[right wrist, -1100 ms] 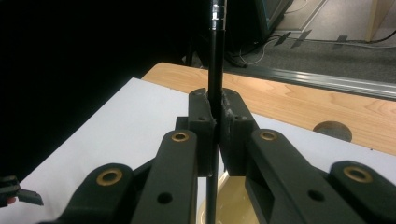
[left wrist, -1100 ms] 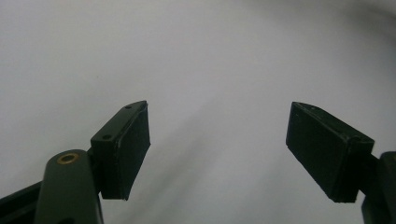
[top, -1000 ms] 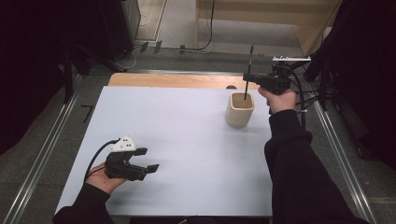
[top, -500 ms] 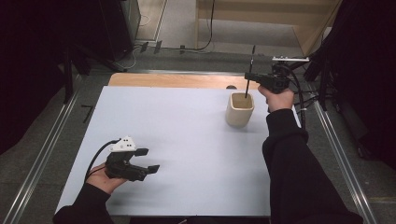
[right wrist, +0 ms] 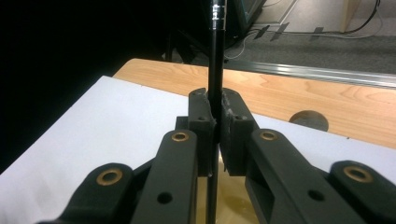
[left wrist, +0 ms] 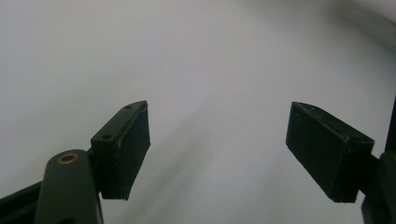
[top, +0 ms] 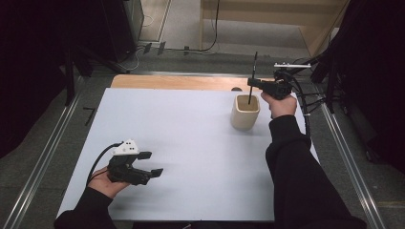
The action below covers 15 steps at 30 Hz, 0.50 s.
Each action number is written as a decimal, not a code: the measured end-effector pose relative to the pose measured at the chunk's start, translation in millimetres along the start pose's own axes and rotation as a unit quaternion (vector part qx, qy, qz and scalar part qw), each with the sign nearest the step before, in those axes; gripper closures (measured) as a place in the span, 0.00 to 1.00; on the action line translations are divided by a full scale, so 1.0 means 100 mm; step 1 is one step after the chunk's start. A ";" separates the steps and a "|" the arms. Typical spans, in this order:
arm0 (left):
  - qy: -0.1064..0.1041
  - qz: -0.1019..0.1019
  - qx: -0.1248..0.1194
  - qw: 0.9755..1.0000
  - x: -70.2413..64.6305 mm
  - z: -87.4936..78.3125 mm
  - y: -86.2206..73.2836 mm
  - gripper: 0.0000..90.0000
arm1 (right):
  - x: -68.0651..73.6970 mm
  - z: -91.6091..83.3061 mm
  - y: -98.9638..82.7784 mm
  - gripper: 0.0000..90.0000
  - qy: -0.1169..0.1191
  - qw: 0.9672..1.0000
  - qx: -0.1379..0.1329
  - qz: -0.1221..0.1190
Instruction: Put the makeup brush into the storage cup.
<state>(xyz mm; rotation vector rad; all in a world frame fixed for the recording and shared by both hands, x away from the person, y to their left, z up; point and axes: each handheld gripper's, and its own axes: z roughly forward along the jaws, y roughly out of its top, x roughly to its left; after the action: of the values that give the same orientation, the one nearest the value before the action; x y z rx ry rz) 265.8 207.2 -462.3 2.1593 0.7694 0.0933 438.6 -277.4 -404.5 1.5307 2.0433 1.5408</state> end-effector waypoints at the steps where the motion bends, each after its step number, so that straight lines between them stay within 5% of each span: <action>1: 0.000 0.000 0.000 1.000 0.00 0.00 0.00 0.25 | 0.00 0.00 -0.02 0.95 0.001 1.000 -0.001 0.000; 15: 0.000 -0.001 0.000 1.000 0.00 0.00 0.00 0.25 | 0.04 0.03 -0.14 0.95 0.000 1.000 0.005 -0.012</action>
<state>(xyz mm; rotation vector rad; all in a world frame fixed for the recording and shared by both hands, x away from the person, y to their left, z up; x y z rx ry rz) 265.8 207.3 -462.1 2.1589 0.7710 0.0924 430.0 -272.3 -415.2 1.5044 2.0648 1.5250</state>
